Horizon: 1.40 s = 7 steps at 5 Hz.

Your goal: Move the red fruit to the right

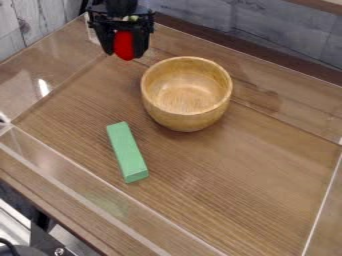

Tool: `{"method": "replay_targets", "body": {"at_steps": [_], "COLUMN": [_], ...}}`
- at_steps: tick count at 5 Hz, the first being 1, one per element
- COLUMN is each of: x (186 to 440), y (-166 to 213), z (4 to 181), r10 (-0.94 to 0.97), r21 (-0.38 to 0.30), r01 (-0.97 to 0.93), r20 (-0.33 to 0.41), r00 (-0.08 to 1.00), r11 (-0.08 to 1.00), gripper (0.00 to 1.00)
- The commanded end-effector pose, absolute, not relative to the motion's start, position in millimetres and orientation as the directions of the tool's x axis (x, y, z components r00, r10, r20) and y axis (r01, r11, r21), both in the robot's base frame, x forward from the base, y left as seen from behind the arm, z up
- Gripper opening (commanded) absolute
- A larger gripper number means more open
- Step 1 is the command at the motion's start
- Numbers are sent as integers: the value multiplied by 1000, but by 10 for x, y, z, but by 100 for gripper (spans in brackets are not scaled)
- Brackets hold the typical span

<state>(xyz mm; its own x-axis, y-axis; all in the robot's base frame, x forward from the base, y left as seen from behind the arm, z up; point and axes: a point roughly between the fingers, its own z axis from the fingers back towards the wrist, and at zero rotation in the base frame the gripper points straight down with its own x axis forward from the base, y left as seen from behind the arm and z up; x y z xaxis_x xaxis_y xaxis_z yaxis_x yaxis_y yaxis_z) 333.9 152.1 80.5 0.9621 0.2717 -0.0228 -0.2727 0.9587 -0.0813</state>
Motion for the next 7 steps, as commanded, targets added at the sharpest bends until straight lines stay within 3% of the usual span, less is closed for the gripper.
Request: {"method": "replay_targets", "body": {"at_steps": [1,3,5,6,7], "x": [3369,3381,3623,3665,3552], "y": [1531,1452,1213,934,588], "z": [1276,1487,1364,1403,1314], "r10": [284,370,367,369,292], "r21": [-75,-106,-128,-131,-131], "r01": [-279,-360,-355,-356,-280], "r20": [75,88,90,89,77], "r00": [956,925,926,925,953], "r11": [957,927,926,925,951], "gripper": [0,0,0,0,0]}}
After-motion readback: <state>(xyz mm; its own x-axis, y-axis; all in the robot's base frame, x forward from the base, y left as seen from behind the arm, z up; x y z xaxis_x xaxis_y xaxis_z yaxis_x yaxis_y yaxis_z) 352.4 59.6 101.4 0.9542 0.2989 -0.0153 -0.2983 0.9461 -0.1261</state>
